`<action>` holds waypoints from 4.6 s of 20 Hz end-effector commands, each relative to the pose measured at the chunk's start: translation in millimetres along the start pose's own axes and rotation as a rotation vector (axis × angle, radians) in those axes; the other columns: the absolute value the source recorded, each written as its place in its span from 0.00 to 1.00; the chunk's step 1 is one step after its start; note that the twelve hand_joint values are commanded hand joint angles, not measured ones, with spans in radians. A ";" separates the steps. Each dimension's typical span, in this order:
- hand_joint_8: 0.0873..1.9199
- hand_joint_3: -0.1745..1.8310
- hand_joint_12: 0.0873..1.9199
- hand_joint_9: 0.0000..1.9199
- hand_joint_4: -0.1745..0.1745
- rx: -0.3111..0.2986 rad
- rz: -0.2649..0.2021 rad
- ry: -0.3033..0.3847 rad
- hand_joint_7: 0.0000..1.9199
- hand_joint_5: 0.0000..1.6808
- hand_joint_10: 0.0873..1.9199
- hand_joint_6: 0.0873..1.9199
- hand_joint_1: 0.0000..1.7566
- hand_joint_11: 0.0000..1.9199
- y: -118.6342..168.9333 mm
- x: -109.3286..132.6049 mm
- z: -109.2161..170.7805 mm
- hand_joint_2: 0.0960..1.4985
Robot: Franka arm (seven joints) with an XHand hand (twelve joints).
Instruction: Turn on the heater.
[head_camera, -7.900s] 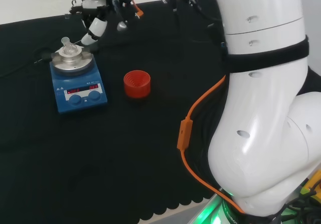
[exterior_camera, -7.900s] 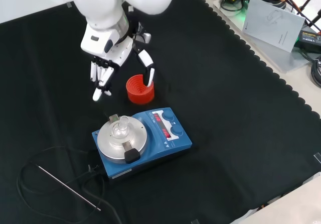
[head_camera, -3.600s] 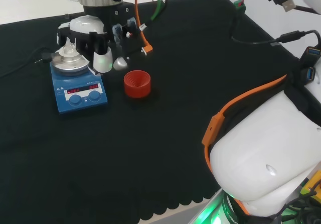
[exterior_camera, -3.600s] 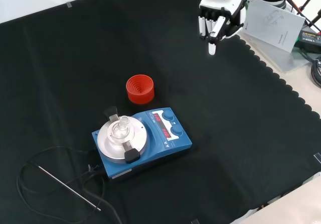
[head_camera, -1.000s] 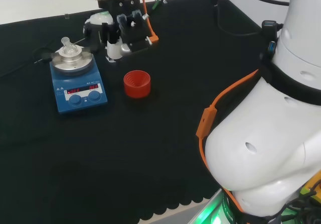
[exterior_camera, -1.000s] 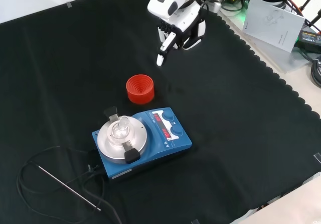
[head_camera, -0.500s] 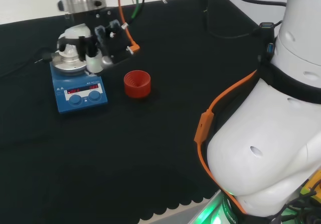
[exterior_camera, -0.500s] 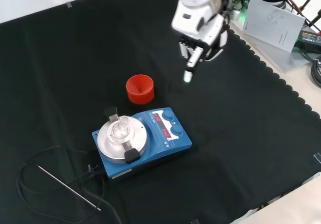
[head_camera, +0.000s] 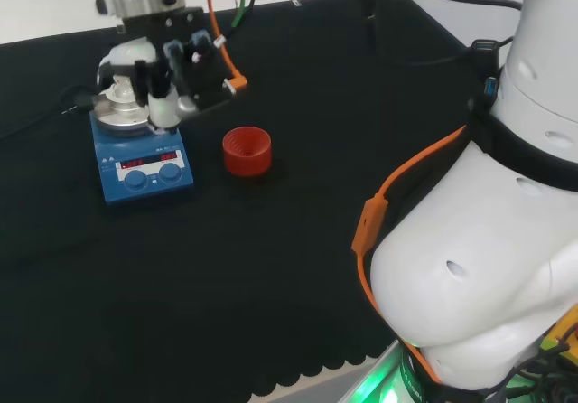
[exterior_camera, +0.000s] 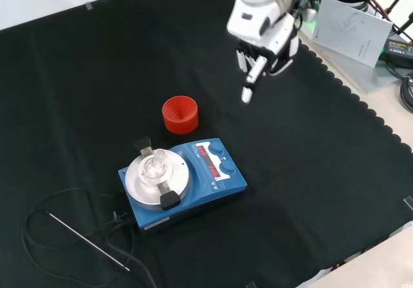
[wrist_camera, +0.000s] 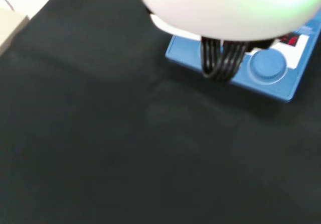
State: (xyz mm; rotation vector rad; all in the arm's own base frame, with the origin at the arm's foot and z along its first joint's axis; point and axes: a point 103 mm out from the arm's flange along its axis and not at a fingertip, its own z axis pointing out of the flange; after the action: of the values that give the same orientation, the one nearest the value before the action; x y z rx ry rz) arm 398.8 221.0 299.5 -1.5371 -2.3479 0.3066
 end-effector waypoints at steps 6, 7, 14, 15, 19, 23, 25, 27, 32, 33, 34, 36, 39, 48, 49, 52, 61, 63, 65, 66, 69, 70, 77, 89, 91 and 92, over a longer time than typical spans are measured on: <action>0.76 0.72 0.63 0.84 0.33 0.017 0.033 0.062 0.81 0.13 0.69 0.17 0.88 0.64 22.2 22.8 0.6 0.29; 0.76 0.72 0.63 0.84 0.33 0.022 0.028 0.064 0.81 0.13 0.69 0.17 0.88 0.64 22.7 25.1 2.8 0.29; 0.76 0.72 0.64 0.84 0.33 0.058 -0.002 0.029 0.81 0.13 0.69 0.17 0.88 0.64 20.6 32.5 9.6 0.29; 0.76 0.72 0.64 0.84 0.33 0.063 -0.003 0.028 0.81 0.14 0.69 0.17 0.88 0.64 20.2 32.9 10.9 0.29; 0.76 0.72 0.64 0.84 0.33 0.077 -0.006 0.026 0.81 0.14 0.69 0.17 0.88 0.64 19.2 32.2 15.5 0.29; 0.76 0.72 0.64 0.84 0.33 0.088 -0.001 0.025 0.81 0.14 0.69 0.17 0.88 0.64 17.4 28.7 16.9 0.29; 0.76 0.72 0.64 0.84 0.33 0.095 -0.002 0.022 0.81 0.14 0.69 0.17 0.88 0.64 15.9 29.2 17.7 0.29; 0.76 0.72 0.64 0.84 0.33 0.103 -0.002 0.024 0.81 0.14 0.69 0.17 0.88 0.64 14.5 29.0 20.2 0.29; 0.76 0.72 0.64 0.84 0.33 0.115 0.005 0.035 0.81 0.14 0.69 0.17 0.88 0.64 11.0 27.3 27.1 0.29; 0.76 0.72 0.64 0.84 0.33 0.114 0.010 0.040 0.81 0.14 0.69 0.17 0.88 0.64 9.9 27.1 28.4 0.29; 0.76 0.72 0.64 0.84 0.33 0.115 0.014 0.043 0.81 0.14 0.69 0.17 0.88 0.64 9.1 27.1 29.6 0.29; 0.76 0.72 0.64 0.84 0.33 0.121 0.017 0.044 0.81 0.14 0.69 0.17 0.88 0.64 8.9 27.2 32.1 0.29; 0.76 0.72 0.64 0.84 0.33 0.128 0.023 0.047 0.81 0.14 0.69 0.17 0.88 0.64 10.8 27.4 35.8 0.29; 0.76 0.72 0.64 0.84 0.33 0.131 0.032 0.052 0.81 0.14 0.69 0.16 0.88 0.64 20.3 32.6 46.4 0.28; 0.76 0.72 0.64 0.84 0.33 0.128 0.031 0.052 0.81 0.14 0.69 0.16 0.88 0.64 21.5 33.9 46.3 0.28; 0.76 0.72 0.64 0.84 0.33 0.124 0.032 0.051 0.81 0.14 0.69 0.16 0.88 0.64 25.4 37.5 46.2 0.28; 0.76 0.72 0.64 0.84 0.32 0.111 0.049 0.057 0.81 0.15 0.69 0.16 0.88 0.64 34.4 34.9 53.6 0.28; 0.76 0.72 0.65 0.84 0.32 0.102 0.064 0.067 0.81 0.15 0.69 0.16 0.88 0.64 35.6 32.0 55.5 0.28; 0.76 0.72 0.65 0.84 0.32 0.093 0.080 0.082 0.81 0.15 0.69 0.16 0.88 0.64 37.1 28.7 57.4 0.28; 0.76 0.72 0.65 0.84 0.32 0.088 0.088 0.086 0.81 0.15 0.69 0.16 0.88 0.64 37.9 27.1 58.3 0.28; 0.76 0.72 0.65 0.84 0.32 0.075 0.104 0.097 0.81 0.15 0.69 0.16 0.88 0.64 39.8 22.5 60.4 0.28; 0.76 0.72 0.65 0.84 0.32 0.074 0.109 0.101 0.81 0.15 0.69 0.16 0.88 0.64 40.3 20.6 61.1 0.28; 0.76 0.73 0.65 0.85 0.32 0.065 0.128 0.112 0.81 0.15 0.69 0.16 0.88 0.64 43.4 13.7 62.0 0.28; 0.76 0.73 0.65 0.85 0.32 0.052 0.122 0.095 0.81 0.15 0.69 0.17 0.88 0.64 49.4 8.1 53.8 0.28; 0.76 0.73 0.65 0.85 0.32 0.053 0.116 0.088 0.81 0.15 0.69 0.17 0.88 0.64 53.8 8.3 55.5 0.28; 0.76 0.73 0.65 0.85 0.32 0.053 0.116 0.089 0.81 0.15 0.69 0.17 0.88 0.64 56.0 8.0 56.9 0.28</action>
State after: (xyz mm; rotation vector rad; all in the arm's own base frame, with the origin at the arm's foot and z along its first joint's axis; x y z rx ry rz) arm 417.0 248.0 233.3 -1.6394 -2.1591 0.3096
